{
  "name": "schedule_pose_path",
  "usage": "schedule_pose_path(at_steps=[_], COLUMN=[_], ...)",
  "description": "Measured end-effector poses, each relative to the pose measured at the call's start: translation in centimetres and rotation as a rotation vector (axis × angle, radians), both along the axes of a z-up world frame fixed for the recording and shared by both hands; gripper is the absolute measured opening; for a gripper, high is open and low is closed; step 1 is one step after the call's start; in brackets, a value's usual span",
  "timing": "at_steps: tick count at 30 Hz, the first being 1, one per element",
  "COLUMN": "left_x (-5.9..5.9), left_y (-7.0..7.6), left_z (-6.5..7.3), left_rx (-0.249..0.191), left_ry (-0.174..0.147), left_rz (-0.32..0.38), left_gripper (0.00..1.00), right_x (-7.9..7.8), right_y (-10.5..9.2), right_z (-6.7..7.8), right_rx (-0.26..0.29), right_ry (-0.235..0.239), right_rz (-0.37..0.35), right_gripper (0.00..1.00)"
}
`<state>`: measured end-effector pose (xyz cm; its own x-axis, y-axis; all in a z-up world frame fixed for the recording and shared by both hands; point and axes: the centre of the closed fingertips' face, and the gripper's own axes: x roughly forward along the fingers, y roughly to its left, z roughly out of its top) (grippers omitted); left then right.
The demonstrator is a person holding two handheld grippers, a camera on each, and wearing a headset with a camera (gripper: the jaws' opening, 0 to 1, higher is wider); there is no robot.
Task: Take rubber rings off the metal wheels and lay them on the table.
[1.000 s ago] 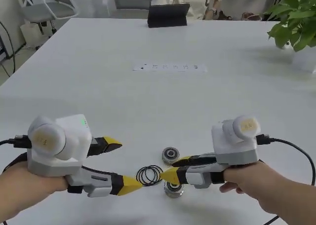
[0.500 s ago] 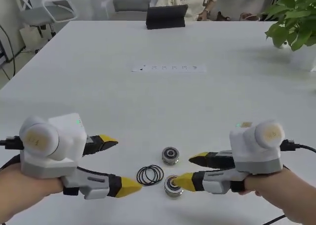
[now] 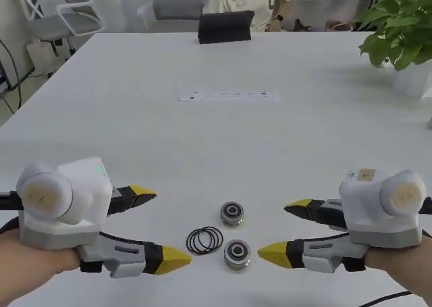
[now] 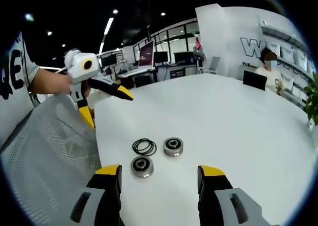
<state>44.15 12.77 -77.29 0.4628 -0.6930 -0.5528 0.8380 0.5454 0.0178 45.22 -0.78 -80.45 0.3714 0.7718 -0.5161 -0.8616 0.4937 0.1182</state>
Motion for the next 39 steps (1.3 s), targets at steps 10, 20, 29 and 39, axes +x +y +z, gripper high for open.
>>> schedule_pose_path(at_steps=[10,20,29,39], left_x=[-0.4,-0.7,-0.8,-1.2], left_y=[0.7,1.2,1.7,2.0], left_z=[0.2,0.4,0.2,0.1], left_rx=[0.003,0.006,0.008,0.003], left_ry=[-0.004,-0.012,-0.010,0.000], left_rz=[0.014,0.024,0.030,0.042], left_gripper=[0.74,0.75,0.75,0.75], right_x=[-0.7,-1.6,-1.9,-2.1], right_y=[-1.2,-1.3,-1.4,-1.6], right_z=[0.4,0.3,0.3,0.1], right_rx=[-0.006,-0.017,-0.020,-0.032], right_ry=[-0.021,-0.028,-0.030,-0.031], right_rz=[-0.027,-0.022,-0.024,-0.020], right_gripper=[0.67,0.71,0.72,0.72])
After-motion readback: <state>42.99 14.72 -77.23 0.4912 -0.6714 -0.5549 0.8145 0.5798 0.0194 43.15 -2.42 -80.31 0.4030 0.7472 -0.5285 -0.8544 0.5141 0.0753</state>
